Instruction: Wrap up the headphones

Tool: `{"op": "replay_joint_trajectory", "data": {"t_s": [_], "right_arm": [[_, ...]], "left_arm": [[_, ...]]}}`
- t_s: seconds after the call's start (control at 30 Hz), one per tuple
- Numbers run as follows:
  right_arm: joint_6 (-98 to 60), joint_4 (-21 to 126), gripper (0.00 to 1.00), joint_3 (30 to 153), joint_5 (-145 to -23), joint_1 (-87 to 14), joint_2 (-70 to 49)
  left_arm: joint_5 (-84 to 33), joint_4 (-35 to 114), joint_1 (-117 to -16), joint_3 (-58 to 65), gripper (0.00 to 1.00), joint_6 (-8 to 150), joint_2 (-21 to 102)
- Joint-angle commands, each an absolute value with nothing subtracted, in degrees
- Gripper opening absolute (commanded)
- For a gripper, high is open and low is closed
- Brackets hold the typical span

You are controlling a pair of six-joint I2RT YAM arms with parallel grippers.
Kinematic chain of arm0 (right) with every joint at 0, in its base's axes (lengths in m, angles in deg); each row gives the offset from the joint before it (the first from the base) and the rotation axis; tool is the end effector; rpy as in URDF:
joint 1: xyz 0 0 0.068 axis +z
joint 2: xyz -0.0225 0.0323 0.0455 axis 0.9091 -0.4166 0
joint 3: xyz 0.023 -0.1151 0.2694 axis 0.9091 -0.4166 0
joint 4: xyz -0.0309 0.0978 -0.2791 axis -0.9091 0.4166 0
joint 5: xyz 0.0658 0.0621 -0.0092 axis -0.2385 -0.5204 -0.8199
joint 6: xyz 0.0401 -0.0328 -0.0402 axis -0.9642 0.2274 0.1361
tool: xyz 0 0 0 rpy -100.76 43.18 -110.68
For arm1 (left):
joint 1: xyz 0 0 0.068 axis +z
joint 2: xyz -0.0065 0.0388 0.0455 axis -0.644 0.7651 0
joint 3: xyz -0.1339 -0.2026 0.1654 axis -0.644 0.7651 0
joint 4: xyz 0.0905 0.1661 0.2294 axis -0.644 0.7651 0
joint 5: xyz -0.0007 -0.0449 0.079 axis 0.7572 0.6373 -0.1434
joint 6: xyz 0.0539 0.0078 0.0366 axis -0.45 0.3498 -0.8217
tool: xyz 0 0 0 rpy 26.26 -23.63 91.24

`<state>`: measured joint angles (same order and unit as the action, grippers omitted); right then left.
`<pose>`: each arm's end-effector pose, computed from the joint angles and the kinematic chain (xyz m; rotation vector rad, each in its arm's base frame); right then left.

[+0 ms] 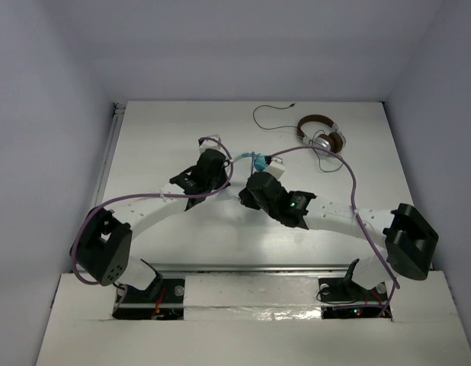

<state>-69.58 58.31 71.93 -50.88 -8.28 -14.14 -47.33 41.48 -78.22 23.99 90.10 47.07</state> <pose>0.2188 0.2974 0.2436 0.2598 2.1868 0.6826 0.2932 -0.2149 0.2409 -0.0071 2.1280 -0.4770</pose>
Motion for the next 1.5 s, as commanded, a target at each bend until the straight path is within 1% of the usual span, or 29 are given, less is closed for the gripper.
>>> {"op": "replay_joint_trajectory", "data": {"t_s": [0.0,0.1,0.2,0.23,0.33,0.37,0.43,0.47,0.57,0.63,0.7,0.73,0.77,0.8,0.87,0.9,1.03,1.07,1.13,1.23,1.33,1.47], "right_arm": [[-69.66,59.36,0.0,73.02,-44.52,-7.73,-11.61],[-67.73,60.95,0.0,75.3,-44.16,-7.73,-12.31],[-65.0,58.67,0.0,76.36,-48.63,-7.73,-10.22],[-64.21,58.05,0.0,76.8,-52.56,-7.73,-9.42],[-61.48,56.81,0.05,79.61,-59.69,-7.73,-6.69],[-60.96,56.81,0.1,80.49,-61.03,-7.73,-6.08],[-60.78,57.43,0.17,82.16,-62.35,-7.73,-3.72],[-60.78,57.78,0.22,82.34,-63.05,-7.73,-3.0],[-60.78,61.29,0.25,82.34,-60.97,-7.73,0.41],[-60.87,63.31,0.24,79.11,-58.94,-7.73,2.88],[-60.69,63.32,0.17,75.16,-54.9,-7.73,9.37],[-60.34,62.97,0.12,72.96,-53.84,-7.73,12.09],[-59.64,62.97,0.03,68.76,-51.83,-7.73,15.17],[-59.37,64.1,0.0,66.98,-50.77,-7.73,21.37],[-58.15,65.6,0.0,62.33,-47.79,-7.73,27.73],[-57.79,67.61,0.0,61.0,-46.9,-7.73,33.68],[-58.32,72.72,0.0,56.24,-41.62,-7.73,44.17],[-58.93,73.42,0.04,55.71,-40.92,-7.73,45.24],[-59.37,74.48,0.07,54.92,-40.48,-7.73,46.31],[-59.38,74.83,0.11,55.18,-39.33,-7.73,44.48],[-58.5,74.13,0.12,56.32,-39.33,-7.73,42.1],[-57.79,74.74,0.13,57.64,-37.76,-7.73,39.02]], "left_arm": [[-46.36,37.74,-77.97,23.5,0.0,91.42,42.4],[-46.27,37.65,-77.97,23.77,0.0,91.33,42.13],[-46.44,37.91,-77.97,23.42,0.0,91.07,42.66],[-46.53,37.91,-77.97,23.42,0.0,90.98,42.66],[-46.01,37.74,-77.97,23.5,0.0,91.07,43.1],[-45.83,37.56,-77.97,23.5,0.0,91.07,43.28],[-45.13,37.56,-77.97,23.33,0.0,91.15,43.19],[-45.13,37.82,-77.97,23.33,0.0,91.16,43.02],[-44.86,38.17,-77.97,23.42,0.0,90.89,42.49],[-44.42,38.61,-77.97,23.68,0.0,90.72,42.4],[-43.99,38.7,-77.97,24.82,0.0,90.72,41.35],[-43.81,38.7,-77.97,25.52,0.0,90.8,40.82],[-43.81,38.62,-77.97,26.74,0.0,90.89,39.34],[-43.98,38.53,-77.97,27.37,0.0,90.8,38.45],[-44.25,38.35,-77.97,28.86,0.0,90.54,36.0],[-44.33,38.18,-77.97,30.34,0.0,90.37,35.2],[-45.56,38.17,-77.97,32.12,0.0,90.02,34.84],[-46.26,38.35,-77.97,32.03,0.0,89.84,35.97],[-48.55,38.7,-77.97,30.54,0.0,89.31,37.56],[-51.54,37.21,-77.97,28.43,0.0,89.13,42.38],[-51.72,34.23,-77.97,25.36,0.0,89.13,45.81],[-50.49,32.47,-77.97,20.0,0.0,88.26,53.97]]}}
